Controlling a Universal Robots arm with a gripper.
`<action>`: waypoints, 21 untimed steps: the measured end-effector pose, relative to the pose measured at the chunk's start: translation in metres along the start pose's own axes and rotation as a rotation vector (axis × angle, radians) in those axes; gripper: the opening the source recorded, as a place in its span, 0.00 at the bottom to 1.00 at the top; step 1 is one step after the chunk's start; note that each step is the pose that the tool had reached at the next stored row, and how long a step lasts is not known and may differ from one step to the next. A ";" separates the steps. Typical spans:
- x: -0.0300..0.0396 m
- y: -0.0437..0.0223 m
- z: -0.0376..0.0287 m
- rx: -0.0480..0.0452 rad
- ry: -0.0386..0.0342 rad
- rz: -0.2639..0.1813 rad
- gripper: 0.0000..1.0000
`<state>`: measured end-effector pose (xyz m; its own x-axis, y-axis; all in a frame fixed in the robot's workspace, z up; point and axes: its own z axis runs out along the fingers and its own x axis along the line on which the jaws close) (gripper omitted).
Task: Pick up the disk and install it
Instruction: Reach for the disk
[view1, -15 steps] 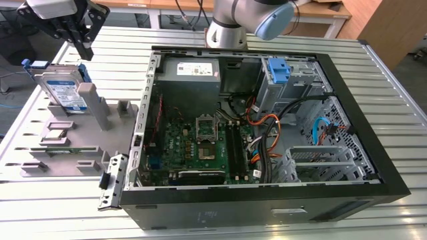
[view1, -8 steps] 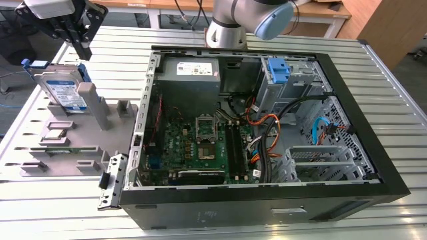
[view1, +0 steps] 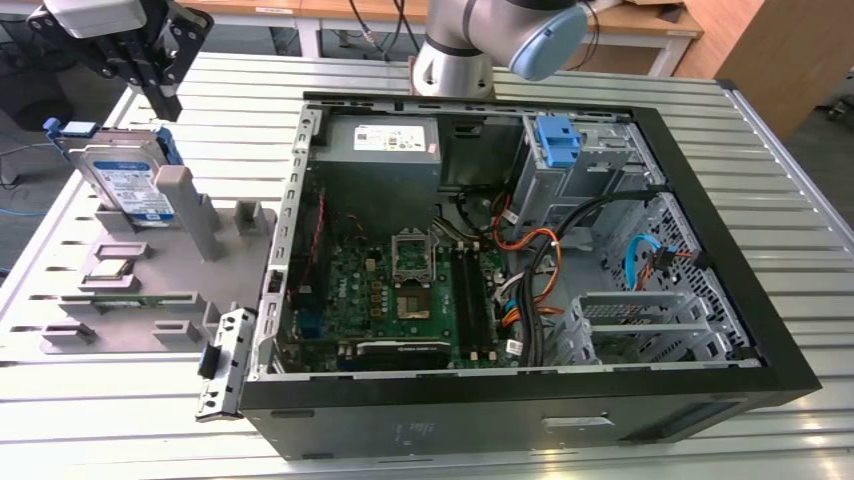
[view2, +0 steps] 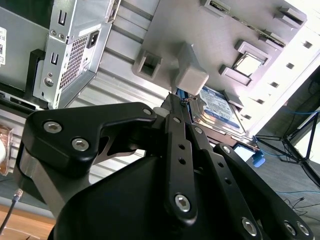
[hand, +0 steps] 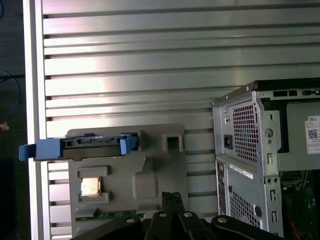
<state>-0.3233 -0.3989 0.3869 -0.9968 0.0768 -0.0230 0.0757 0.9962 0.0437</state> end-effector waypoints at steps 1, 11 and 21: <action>0.0000 0.0000 0.0000 0.0000 0.0000 0.000 0.11; 0.0027 -0.0002 0.0003 0.0000 0.0000 0.000 0.11; 0.0205 -0.0016 0.0012 -0.0001 0.0000 0.000 0.11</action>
<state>-0.3439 -0.3989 0.3852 -0.9968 0.0768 -0.0230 0.0758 0.9962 0.0438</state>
